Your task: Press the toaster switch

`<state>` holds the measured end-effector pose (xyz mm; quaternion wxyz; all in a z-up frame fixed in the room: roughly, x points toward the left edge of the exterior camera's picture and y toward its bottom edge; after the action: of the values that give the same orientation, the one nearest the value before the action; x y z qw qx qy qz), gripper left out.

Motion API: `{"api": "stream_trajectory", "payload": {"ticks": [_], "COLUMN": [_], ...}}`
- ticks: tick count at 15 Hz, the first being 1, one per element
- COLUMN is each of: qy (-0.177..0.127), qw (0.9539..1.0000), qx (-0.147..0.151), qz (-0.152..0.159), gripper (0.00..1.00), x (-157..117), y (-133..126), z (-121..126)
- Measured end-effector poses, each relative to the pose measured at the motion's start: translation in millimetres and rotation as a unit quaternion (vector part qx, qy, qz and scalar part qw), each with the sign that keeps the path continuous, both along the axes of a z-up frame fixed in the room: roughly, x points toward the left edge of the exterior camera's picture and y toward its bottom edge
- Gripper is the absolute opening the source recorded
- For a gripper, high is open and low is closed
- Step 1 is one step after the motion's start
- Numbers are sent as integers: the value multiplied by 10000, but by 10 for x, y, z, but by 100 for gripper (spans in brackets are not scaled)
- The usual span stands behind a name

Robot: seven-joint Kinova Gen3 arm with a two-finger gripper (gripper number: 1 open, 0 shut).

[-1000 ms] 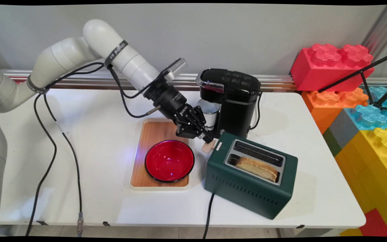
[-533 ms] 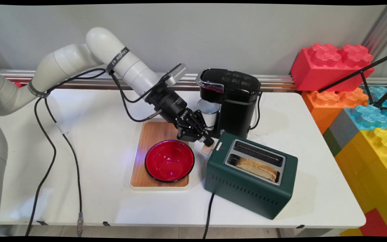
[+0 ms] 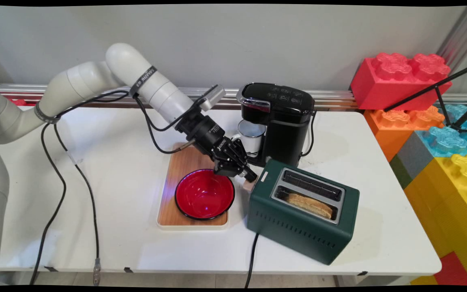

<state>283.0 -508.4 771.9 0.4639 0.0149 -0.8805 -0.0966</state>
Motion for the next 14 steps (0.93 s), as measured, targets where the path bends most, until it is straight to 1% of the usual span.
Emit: {"api": "stream_trajectory", "payload": {"ticks": [5,14], "qy": [-8,-56], "qw": [10000,9999], "qx": [23,16], "qz": [40,86], "gripper": [0,0], "x": [-3,13], "y": [21,52], "z": [-111,-230]}}
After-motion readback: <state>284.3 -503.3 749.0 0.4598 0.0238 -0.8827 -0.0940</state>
